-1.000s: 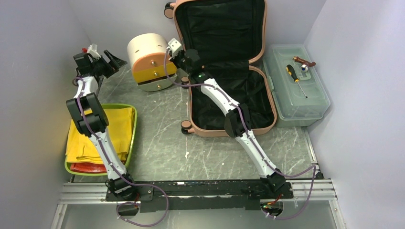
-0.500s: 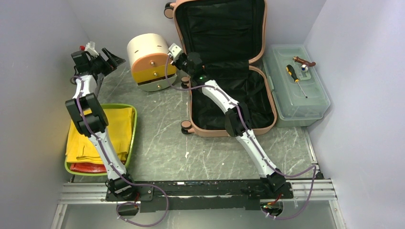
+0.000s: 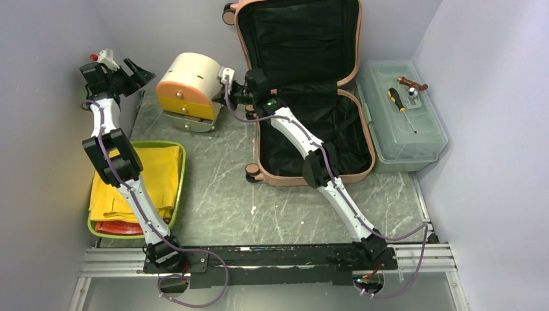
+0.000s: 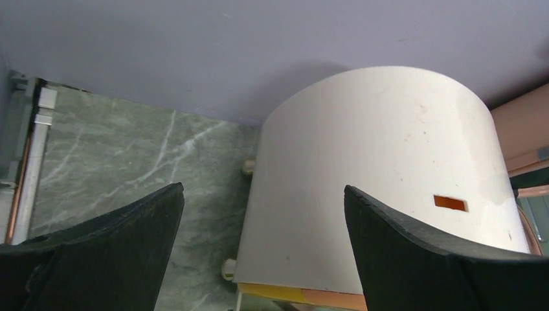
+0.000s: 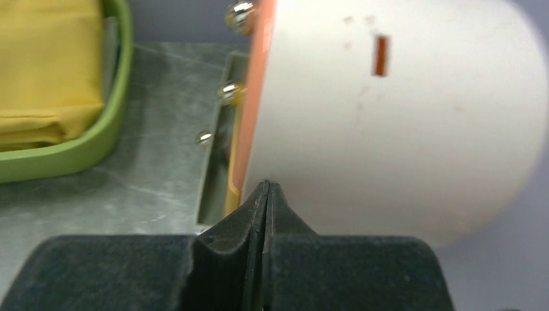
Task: Open, take out, and arrange the luggage
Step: Move the storage box to the corner of the board, then reset both arms
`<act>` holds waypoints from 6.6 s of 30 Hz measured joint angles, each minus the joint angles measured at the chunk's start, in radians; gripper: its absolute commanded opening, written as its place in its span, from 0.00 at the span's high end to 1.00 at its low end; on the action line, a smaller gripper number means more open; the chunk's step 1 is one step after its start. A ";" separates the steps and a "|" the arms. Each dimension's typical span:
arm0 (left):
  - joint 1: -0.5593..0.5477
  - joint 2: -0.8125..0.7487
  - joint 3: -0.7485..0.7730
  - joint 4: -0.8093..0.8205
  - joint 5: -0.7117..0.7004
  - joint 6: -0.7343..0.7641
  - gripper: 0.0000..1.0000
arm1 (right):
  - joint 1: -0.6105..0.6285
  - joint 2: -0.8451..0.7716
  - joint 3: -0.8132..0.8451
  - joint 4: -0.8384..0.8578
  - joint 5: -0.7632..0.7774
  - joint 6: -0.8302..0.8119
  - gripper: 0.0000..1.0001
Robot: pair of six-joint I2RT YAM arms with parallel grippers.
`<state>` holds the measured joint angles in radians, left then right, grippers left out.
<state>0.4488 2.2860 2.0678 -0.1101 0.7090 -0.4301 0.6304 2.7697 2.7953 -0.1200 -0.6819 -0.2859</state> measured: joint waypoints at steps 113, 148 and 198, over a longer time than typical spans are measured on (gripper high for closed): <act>0.216 -1.027 -0.764 -0.410 0.179 0.433 0.01 | 0.309 -0.229 -0.619 0.022 0.612 -0.349 1.00; 0.216 -1.080 -0.831 -0.463 0.185 0.474 0.01 | 0.339 -0.079 -0.549 0.382 0.723 -0.502 1.00; 0.216 -1.627 -0.995 -1.379 0.555 1.460 0.01 | -0.151 -2.663 -1.995 -0.632 0.709 -0.161 0.00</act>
<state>0.6651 0.6590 1.0733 -1.4887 1.2644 1.0294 0.4793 0.1066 0.8005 -0.7521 0.0273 -0.4465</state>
